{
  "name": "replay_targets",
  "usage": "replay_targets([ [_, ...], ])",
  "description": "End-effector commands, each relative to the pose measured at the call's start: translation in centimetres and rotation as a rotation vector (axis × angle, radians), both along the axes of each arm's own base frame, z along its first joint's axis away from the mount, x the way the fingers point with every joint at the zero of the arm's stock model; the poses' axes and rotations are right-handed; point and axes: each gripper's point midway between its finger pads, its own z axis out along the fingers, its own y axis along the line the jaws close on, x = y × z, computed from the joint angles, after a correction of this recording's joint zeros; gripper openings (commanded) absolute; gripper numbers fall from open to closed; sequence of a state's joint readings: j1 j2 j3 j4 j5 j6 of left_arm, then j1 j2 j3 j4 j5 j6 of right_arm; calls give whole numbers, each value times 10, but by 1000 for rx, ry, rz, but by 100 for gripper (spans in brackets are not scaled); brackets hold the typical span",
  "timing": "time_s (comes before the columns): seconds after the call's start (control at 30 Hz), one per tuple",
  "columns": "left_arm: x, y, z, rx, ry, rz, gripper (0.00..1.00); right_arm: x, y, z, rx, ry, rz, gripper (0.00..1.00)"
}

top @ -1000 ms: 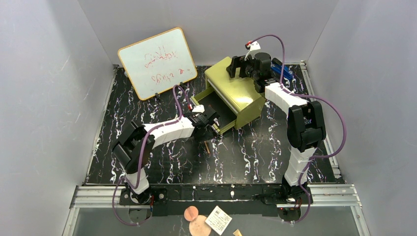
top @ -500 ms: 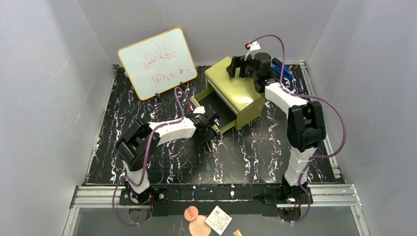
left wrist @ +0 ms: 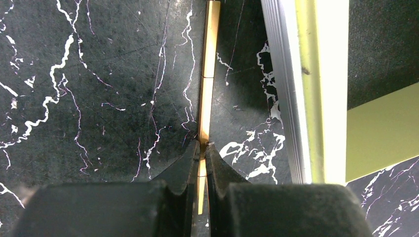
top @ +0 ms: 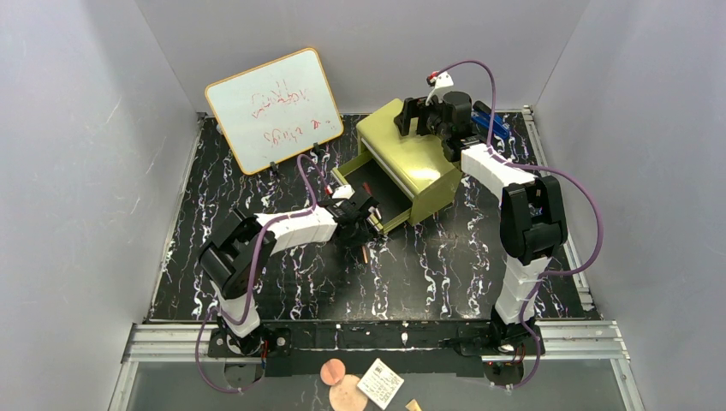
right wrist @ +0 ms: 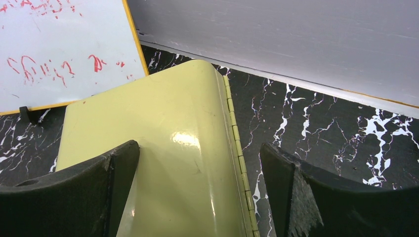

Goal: Organize the makeup

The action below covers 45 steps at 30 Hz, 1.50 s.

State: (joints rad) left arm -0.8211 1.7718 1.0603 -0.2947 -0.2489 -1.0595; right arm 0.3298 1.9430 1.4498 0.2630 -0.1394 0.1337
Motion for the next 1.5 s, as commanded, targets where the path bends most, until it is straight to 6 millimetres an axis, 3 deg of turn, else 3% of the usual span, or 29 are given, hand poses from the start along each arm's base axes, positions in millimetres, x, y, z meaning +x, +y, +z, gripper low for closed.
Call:
replay_targets([
  [0.0, -24, 37, -22, 138, 86, 10, 0, -138, -32, -215, -300, 736, 53, 99],
  [0.37, -52, 105, 37, 183, 3, 146, 0, -137, -32, -216, -305, 737, 55, 99],
  [0.6, -39, 104, 82, 11, -89, 231, 0, -137, -31, -214, -303, 736, 54, 99],
  [0.73, -16, 91, 106, -49, -120, 219, 0, -138, -31, -214, -306, 737, 54, 99],
  [0.9, 28, 73, 134, -132, -166, 201, 0, -139, -30, -212, -310, 735, 54, 99],
  [1.07, 78, 52, 145, -218, -175, 198, 0, -140, -32, -214, -318, 737, 54, 99],
  [1.2, 113, 14, 151, -398, -172, 200, 0, -140, -33, -215, -332, 738, 48, 99],
  [1.3, 129, -16, 149, -521, -137, 201, 0, -141, -35, -218, -344, 742, 46, 99],
  [1.47, 147, -39, 151, -628, -130, 241, 0, -141, -35, -222, -348, 748, 48, 99],
])
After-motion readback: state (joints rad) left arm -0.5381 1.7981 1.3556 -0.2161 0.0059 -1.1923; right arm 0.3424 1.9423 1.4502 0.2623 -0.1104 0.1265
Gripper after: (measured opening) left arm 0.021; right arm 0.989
